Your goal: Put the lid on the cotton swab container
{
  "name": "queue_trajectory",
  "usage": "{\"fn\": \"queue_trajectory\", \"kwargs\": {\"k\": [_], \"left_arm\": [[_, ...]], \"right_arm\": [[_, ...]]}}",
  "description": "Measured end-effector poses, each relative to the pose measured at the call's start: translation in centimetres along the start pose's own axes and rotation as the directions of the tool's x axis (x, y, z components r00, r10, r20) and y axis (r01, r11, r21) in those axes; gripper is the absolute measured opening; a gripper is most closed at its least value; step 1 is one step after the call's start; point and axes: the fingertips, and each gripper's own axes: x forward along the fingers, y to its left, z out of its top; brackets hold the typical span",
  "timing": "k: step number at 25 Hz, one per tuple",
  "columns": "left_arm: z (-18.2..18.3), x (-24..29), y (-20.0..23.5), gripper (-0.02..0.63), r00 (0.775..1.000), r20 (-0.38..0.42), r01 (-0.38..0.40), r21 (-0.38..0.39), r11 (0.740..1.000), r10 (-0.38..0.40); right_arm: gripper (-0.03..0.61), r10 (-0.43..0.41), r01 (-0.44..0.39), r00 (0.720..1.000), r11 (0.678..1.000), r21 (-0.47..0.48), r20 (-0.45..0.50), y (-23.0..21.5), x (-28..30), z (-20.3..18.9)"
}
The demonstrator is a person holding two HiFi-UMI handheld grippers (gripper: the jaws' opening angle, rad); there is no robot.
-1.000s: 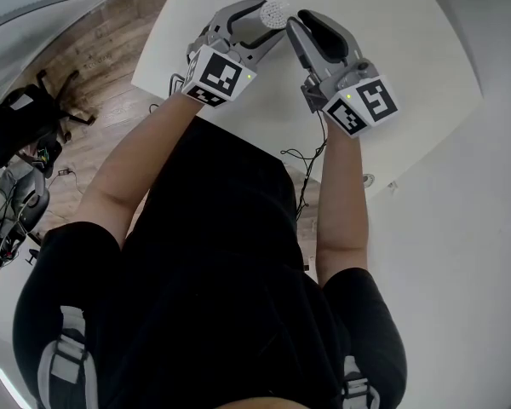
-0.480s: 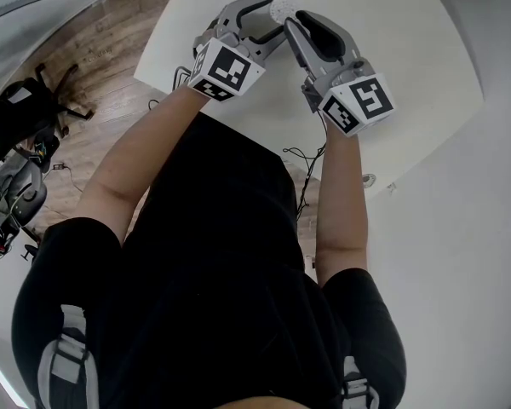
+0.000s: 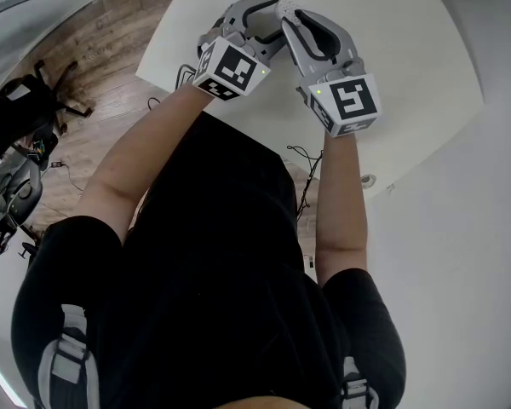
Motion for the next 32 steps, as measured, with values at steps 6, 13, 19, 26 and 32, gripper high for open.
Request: {"fn": "queue_trajectory", "kwargs": {"k": [6,13,19,26,32], "left_arm": [[-0.1,0.1,-0.1,0.241,1.0,-0.002,0.002,0.009,1.0,-0.002],[-0.1,-0.1,0.0,0.241,1.0,-0.006,0.001,0.011,1.0,-0.001],[0.0,-0.2,0.0,0.241,1.0,-0.002,-0.009,0.006,1.0,0.009],[-0.1,-0.2,0.1,0.241,1.0,0.0,-0.011,0.005,1.0,0.011],[0.0,-0.2,0.2,0.242,1.0,0.0,-0.004,0.002,1.0,0.004]], "right_arm": [[0.089,-0.016,0.014,0.999,0.998,-0.066,-0.038,0.3,0.1,0.0],[0.064,-0.011,0.008,0.999,0.998,-0.062,-0.044,0.7,0.2,0.1],[0.069,-0.03,0.028,0.999,0.998,-0.059,-0.024,0.3,0.0,0.4],[0.071,-0.019,0.017,0.998,0.999,-0.04,-0.061,0.4,0.6,-0.3],[0.071,-0.049,0.042,0.994,0.996,-0.074,-0.095,0.5,1.1,-0.3]]}}
